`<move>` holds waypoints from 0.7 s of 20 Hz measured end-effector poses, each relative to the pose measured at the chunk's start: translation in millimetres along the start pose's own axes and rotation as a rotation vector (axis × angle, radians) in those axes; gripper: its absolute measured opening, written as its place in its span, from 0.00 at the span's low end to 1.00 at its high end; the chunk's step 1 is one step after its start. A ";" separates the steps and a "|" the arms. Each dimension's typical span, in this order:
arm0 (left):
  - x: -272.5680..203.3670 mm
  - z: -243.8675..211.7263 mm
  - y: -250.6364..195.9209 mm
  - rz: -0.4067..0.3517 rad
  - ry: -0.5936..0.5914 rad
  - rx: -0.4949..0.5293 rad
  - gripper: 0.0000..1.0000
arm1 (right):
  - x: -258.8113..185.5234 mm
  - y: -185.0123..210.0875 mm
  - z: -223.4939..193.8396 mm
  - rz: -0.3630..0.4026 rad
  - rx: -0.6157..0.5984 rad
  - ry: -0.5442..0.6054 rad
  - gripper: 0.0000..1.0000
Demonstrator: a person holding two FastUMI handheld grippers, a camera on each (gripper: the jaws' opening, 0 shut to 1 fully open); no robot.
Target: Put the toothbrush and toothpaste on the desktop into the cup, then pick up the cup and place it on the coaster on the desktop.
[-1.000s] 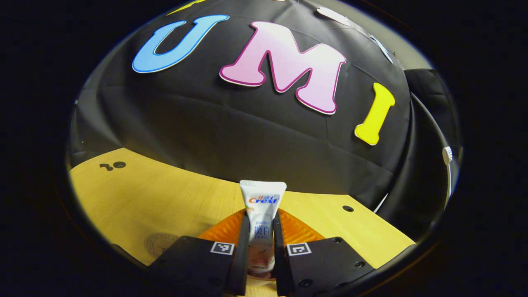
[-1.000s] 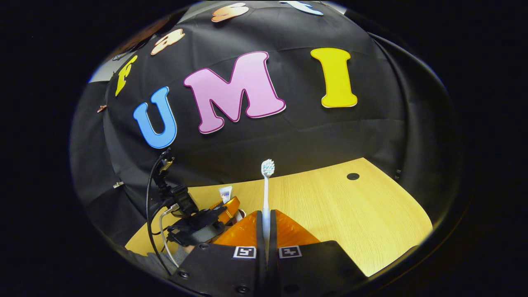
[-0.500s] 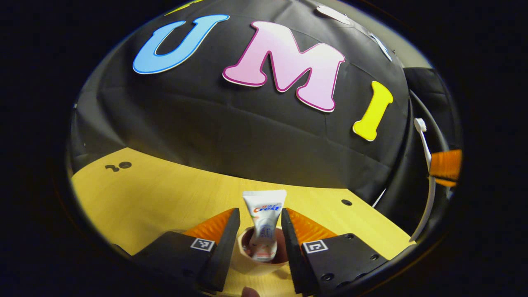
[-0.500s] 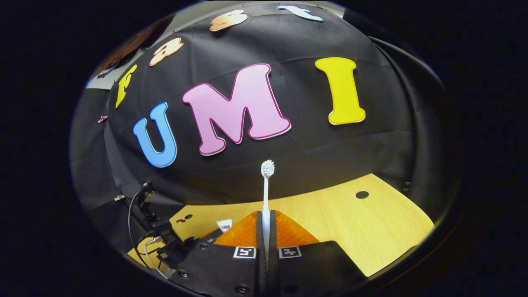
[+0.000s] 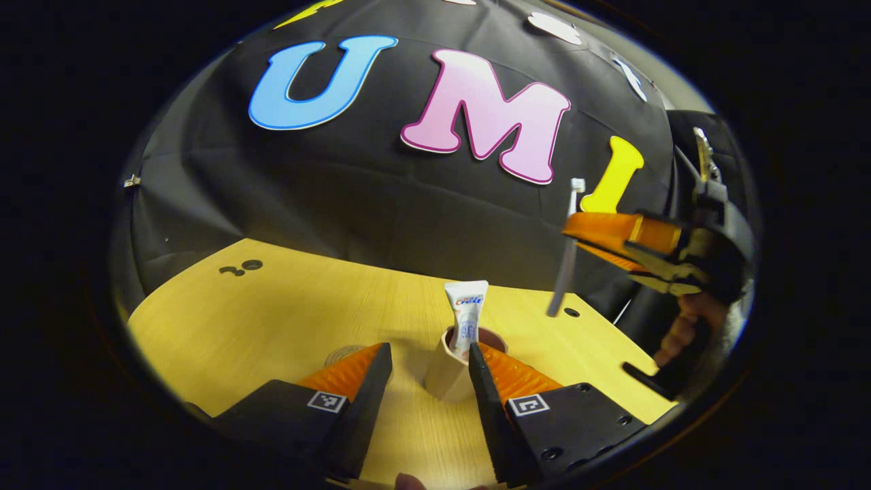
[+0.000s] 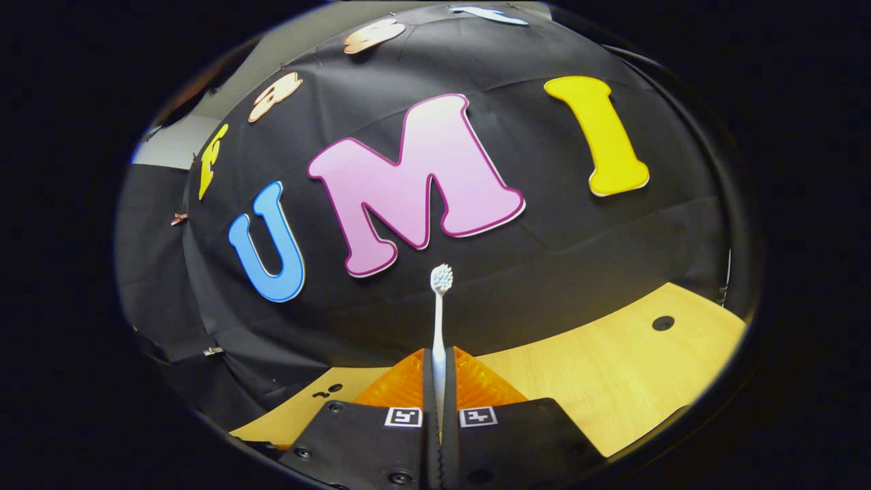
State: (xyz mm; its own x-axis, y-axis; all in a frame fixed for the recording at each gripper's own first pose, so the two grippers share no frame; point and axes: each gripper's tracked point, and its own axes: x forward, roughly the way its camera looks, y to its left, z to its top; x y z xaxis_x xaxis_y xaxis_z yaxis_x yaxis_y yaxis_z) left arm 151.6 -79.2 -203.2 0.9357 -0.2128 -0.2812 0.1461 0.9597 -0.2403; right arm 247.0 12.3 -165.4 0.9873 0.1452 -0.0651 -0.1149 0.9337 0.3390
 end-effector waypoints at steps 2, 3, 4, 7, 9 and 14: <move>-20.3 -5.3 9.1 0.016 0.023 -0.018 0.71 | 8.5 1.8 -21.2 0.002 -0.006 0.022 0.05; -28.8 -7.8 12.5 0.024 0.031 -0.021 0.71 | 11.3 2.4 -30.1 0.000 -0.002 0.034 0.05; -35.9 -8.9 15.7 0.034 0.036 -0.016 0.71 | 14.4 1.8 -39.4 -0.003 0.004 0.044 0.05; -52.3 -11.3 22.6 0.052 0.038 0.018 0.72 | 18.7 -4.8 -67.8 -0.036 0.020 0.075 0.05; -56.8 -12.1 26.1 0.055 0.035 0.039 0.71 | 14.4 -6.3 -81.0 -0.053 0.024 0.087 0.05; -64.7 -19.1 35.0 0.075 0.055 0.029 0.72 | 12.7 -11.6 -116.0 -0.079 0.002 0.146 0.05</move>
State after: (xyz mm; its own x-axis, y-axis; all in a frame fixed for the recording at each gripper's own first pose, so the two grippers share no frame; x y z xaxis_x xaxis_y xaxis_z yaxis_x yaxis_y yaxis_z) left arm 90.1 -35.4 -211.1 0.9253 -0.1493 -0.3485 0.0863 0.9780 -0.1897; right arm 248.1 41.3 -279.1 0.9667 0.1180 -0.2272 -0.0376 0.9433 0.3298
